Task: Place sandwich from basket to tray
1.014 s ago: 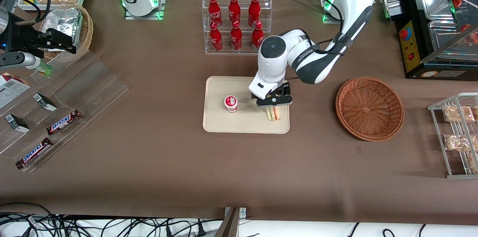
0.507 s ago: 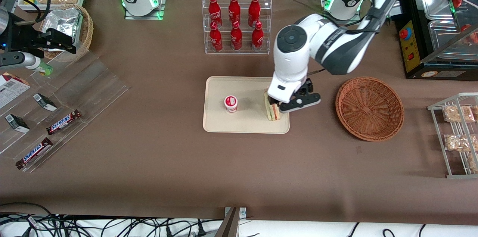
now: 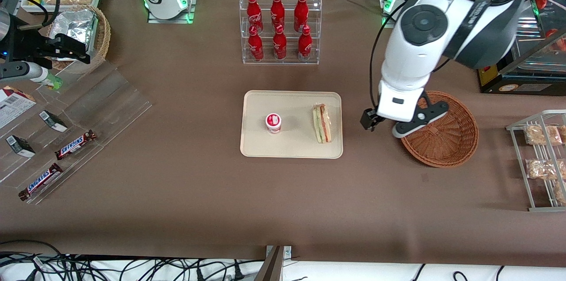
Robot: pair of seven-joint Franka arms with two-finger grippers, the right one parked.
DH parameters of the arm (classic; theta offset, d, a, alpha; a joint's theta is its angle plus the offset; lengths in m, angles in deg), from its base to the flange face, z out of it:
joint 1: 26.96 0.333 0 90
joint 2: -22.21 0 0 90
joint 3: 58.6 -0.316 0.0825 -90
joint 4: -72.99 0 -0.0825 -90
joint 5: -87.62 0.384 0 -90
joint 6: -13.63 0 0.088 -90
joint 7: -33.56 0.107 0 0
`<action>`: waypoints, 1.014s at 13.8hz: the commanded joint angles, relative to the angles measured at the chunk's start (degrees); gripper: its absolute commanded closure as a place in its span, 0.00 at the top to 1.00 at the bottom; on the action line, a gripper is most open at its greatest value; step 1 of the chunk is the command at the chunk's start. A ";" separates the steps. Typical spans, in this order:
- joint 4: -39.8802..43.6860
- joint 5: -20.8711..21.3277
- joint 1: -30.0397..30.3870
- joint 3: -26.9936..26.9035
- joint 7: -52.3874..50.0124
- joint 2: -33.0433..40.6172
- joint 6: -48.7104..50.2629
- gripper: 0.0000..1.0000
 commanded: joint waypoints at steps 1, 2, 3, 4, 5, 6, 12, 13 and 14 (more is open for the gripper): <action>-0.27 -5.68 4.21 0.35 7.75 3.89 2.98 1.00; -0.19 -7.44 6.31 0.35 11.01 4.86 4.21 1.00; -0.19 -9.64 8.42 0.09 14.78 5.82 4.91 1.00; -0.27 -12.18 9.14 -1.48 19.34 7.66 5.62 1.00; -0.27 -14.38 8.89 -5.06 23.65 8.72 6.84 1.00; -0.62 -16.93 8.45 -7.97 27.96 10.21 7.72 1.00; -1.50 -21.79 2.65 -23.19 51.17 16.37 14.40 1.00; -1.85 -21.79 1.95 -24.42 55.29 16.90 15.37 1.00; -2.20 -21.79 1.77 -24.96 58.82 17.52 15.55 1.00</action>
